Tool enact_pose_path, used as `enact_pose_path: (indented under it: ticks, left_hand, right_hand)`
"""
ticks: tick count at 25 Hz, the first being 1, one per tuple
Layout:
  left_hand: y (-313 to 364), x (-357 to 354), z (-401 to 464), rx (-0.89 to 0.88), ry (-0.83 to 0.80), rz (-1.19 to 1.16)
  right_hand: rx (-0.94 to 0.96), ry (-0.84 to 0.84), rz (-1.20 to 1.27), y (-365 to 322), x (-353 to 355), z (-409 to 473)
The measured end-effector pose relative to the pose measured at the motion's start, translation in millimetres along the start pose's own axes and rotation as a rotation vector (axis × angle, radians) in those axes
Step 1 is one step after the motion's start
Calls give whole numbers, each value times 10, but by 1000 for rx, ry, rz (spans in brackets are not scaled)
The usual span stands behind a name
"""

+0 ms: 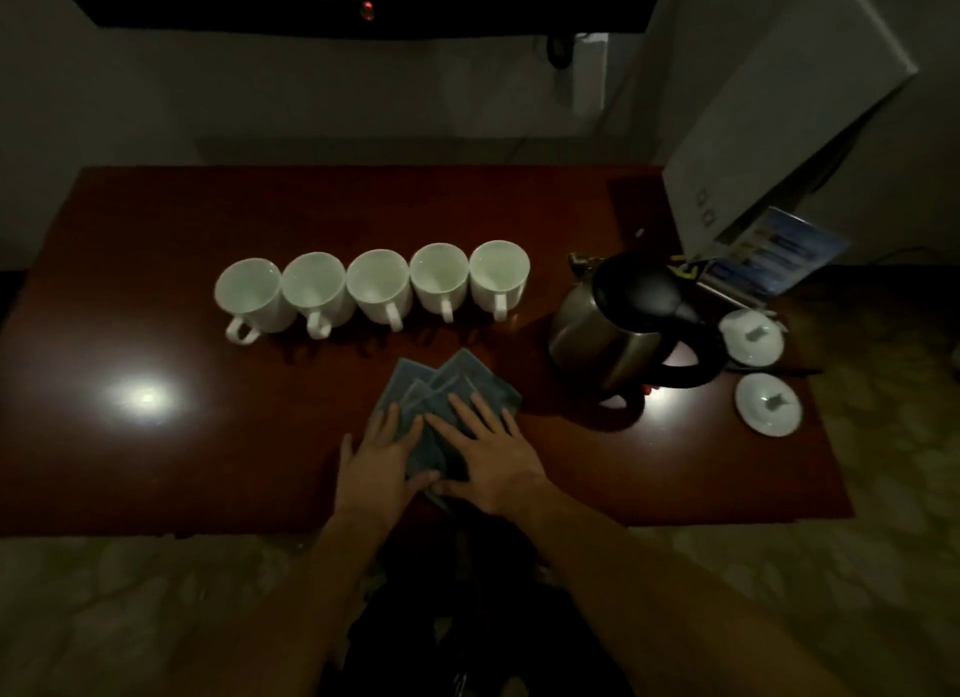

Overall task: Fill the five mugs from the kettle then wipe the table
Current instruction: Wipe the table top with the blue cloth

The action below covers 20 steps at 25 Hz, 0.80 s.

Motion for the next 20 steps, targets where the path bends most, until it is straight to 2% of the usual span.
enact_pose_path:
  ticks: [6,12,20]
  left_hand:
    - [816,93,217,-262,-33,115]
    - [303,175,370,-157,-90,208]
    - [346,207,395,-150,-158,182]
  right_hand:
    - [-198,48,65,847,-117,-655]
    - [-217,59,115,1102,-256,-922]
    - [-276,54,166,1322,-351,-1154]
Point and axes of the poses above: each hand's wrist, its own z-axis towards the middle knuckle, its own x-axis out of the back of the hand, y = z × x, the point moved 2 cm from there along z, towards the middle knuckle, and after that the axes turned 15 degrees about -y, right-handed, at the moved point
